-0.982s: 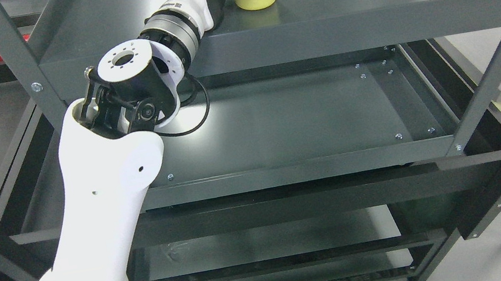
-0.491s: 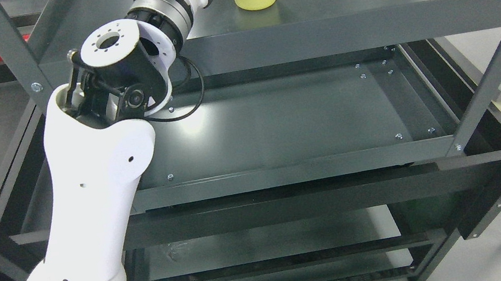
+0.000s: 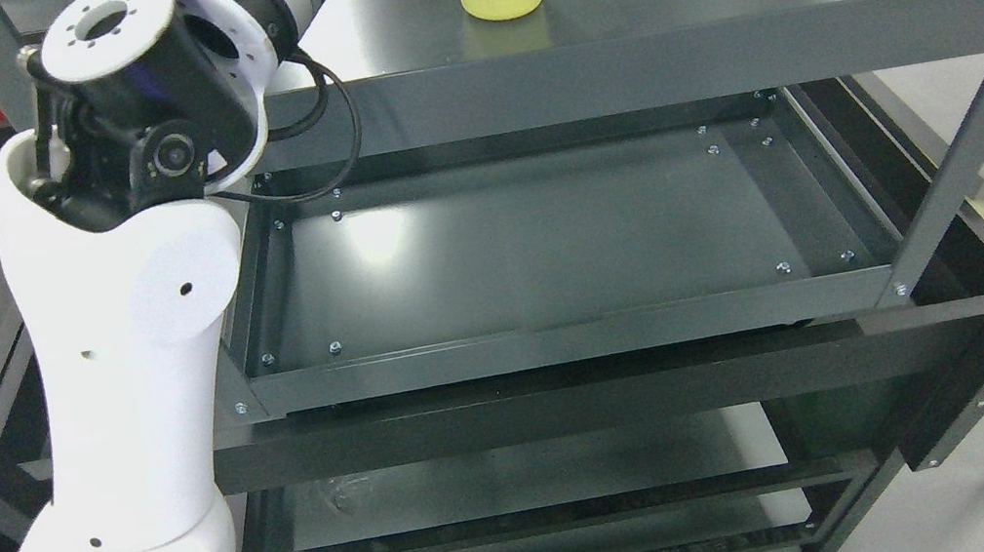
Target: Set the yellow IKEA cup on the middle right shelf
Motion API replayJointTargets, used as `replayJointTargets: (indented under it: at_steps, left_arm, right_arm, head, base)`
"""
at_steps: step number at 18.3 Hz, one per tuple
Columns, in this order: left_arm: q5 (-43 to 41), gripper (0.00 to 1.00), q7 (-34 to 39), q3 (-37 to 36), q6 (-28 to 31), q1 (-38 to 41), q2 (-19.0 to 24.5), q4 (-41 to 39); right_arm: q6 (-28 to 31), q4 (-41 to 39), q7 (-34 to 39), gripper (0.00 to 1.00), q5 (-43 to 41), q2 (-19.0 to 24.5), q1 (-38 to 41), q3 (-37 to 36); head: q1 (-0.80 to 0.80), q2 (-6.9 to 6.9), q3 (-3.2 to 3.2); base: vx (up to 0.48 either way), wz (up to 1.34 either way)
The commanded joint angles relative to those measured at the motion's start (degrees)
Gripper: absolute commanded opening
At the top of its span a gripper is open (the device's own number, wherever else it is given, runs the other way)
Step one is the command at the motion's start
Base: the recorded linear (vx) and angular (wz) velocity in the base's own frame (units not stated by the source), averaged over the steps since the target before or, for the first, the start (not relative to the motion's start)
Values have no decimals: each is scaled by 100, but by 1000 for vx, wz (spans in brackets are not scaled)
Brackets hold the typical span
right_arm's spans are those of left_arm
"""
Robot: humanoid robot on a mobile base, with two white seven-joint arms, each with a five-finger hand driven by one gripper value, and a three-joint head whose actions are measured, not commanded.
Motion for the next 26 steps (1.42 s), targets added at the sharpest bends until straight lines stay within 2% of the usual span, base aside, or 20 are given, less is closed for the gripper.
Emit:
replayJointTargets:
  at_steps: [1,5,8,10,14,17,19,21,23,25,26]
  left_arm:
    - [26,99,-1826,555,45,-40,100,-332]
    - [44,99,-3498,494,71,126,100,-350]
    - [70,98,-5079,3,71,714,100,-411]
    - [70,98,-5731,-322,71,1057,100,-411]
    - [70,98,-5883,-1104,71,1769,100,-411]
    - [-26,98,-5822,-1737,28,2664,100,-368]
    - [-506,98,-5743,-1914,-138,3183,100,-210]
    - [-1306,99,-5498,-1862,-987,3606,100,193]
    - [-1904,99,-4999,-1705,-2355,3923,100,659]
    - [-2449,98,-3973,-1362,-3886,4108,100,968]
    - [-2878,98,-3219,-1161,-4310,4161,100,1021]
  right_arm:
    - [5,0,-4,100,-141,-100,80,97]
    - [5,0,-4,99,-141,-100,80,97]
    - [5,0,-4,99,-141,-100,80,97]
    - [5,0,-4,100,-141,-100,80,97]
    - [5,0,-4,99,-141,-100,80,97]
    - [5,0,-4,99,-141,-100,80,97]
    - [5,0,-4,99,-141,-100,80,97]
    - [5,0,-4,99,-141,-100,80,97]
    - [5,0,-4,99,-141,-100,80,97]
    - [5,0,-4,99,-141,-100,80,97]
    - [5,0,-4,99,-141,-100,80,97]
  head:
    - [0,0,0]
    - [0,0,0]
    - [0,0,0]
    - [0,0,0]
    - [0,0,0]
    - [0,0,0]
    - [0,0,0]
    - [0,0,0]
    - [0,0,0]
    - [0,0,0]
    - [0,0,0]
  base:
    - [0,0]
    - [0,0]
    - [0,0]
    - [0,0]
    - [0,0]
    - [0,0]
    - [0,0]
    - [0,0]
    - [0,0]
    - [0,0]
    - [0,0]
